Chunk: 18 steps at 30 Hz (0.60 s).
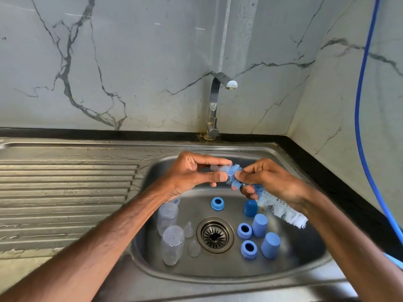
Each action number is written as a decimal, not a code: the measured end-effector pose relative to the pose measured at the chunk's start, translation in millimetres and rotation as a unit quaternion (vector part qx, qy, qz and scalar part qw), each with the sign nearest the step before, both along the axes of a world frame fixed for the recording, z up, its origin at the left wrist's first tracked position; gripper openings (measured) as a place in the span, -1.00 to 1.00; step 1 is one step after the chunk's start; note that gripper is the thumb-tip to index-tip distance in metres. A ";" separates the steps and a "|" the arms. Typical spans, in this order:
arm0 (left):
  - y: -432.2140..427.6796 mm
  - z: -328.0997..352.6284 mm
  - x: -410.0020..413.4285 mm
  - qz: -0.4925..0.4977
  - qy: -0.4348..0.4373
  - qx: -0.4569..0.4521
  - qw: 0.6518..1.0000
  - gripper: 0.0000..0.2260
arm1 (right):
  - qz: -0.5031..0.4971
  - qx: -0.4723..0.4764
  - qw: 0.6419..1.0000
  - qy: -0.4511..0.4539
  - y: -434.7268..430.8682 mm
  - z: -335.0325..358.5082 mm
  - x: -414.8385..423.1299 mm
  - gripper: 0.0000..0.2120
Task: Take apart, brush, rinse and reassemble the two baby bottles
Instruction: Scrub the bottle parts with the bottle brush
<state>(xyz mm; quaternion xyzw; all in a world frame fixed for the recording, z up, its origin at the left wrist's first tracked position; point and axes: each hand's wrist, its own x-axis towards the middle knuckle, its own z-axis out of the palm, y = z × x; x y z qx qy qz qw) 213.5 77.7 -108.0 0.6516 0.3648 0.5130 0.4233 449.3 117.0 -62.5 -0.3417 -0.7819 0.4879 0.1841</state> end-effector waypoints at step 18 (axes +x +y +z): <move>3.9 -12.3 -1.0 0.089 0.014 -0.055 0.994 -0.74 | -0.092 0.371 0.914 -0.138 3.6 -24.4 -16.2 -0.67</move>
